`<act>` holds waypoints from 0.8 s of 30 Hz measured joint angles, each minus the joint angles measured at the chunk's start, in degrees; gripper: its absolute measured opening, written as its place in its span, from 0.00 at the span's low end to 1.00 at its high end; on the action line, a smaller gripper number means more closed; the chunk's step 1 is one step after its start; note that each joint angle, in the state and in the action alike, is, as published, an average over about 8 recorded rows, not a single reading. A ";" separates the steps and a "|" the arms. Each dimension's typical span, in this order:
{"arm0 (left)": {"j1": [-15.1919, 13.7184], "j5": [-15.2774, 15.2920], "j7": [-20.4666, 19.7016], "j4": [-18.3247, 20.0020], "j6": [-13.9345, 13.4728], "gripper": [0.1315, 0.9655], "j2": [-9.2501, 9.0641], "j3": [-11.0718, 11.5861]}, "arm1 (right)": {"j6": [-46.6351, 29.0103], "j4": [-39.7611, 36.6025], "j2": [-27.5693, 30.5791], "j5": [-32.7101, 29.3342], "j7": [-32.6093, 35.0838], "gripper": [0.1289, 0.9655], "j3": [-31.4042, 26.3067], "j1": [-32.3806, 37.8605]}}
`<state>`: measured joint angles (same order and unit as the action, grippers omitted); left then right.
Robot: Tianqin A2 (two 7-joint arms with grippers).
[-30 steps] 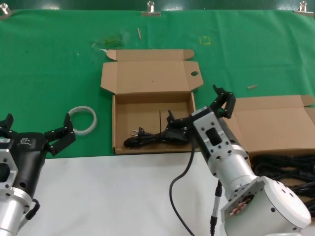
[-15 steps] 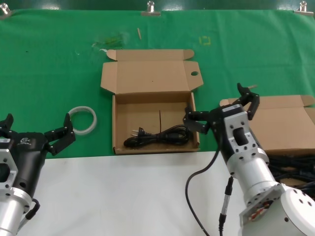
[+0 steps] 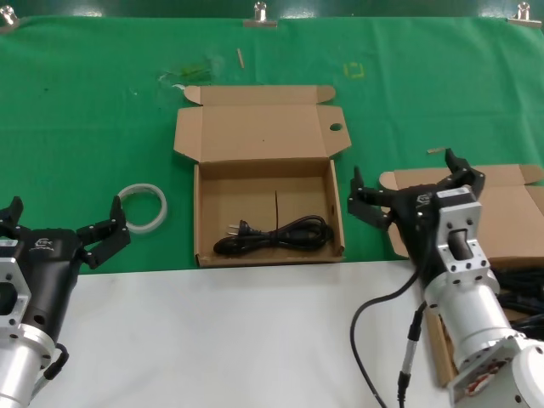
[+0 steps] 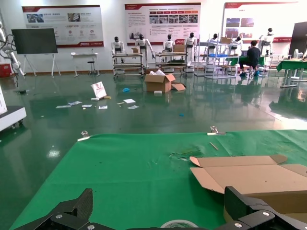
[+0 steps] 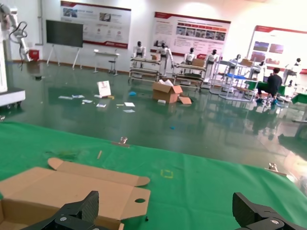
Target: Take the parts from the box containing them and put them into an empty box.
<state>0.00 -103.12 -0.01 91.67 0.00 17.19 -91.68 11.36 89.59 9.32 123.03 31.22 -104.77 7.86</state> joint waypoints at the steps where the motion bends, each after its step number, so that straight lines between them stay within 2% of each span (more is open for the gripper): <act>1: 0.00 0.00 0.00 0.00 0.00 1.00 0.00 0.00 | -0.42 0.08 0.00 -0.74 -1.16 1.00 0.49 -0.29; 24: 0.00 -0.01 0.02 0.00 0.00 1.00 0.00 0.00 | -9.66 1.77 -0.01 -16.92 -26.58 1.00 11.14 -6.69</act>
<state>0.00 -103.14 0.01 91.67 0.00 17.19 -91.67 1.70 91.36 9.31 106.11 4.64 -93.63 1.17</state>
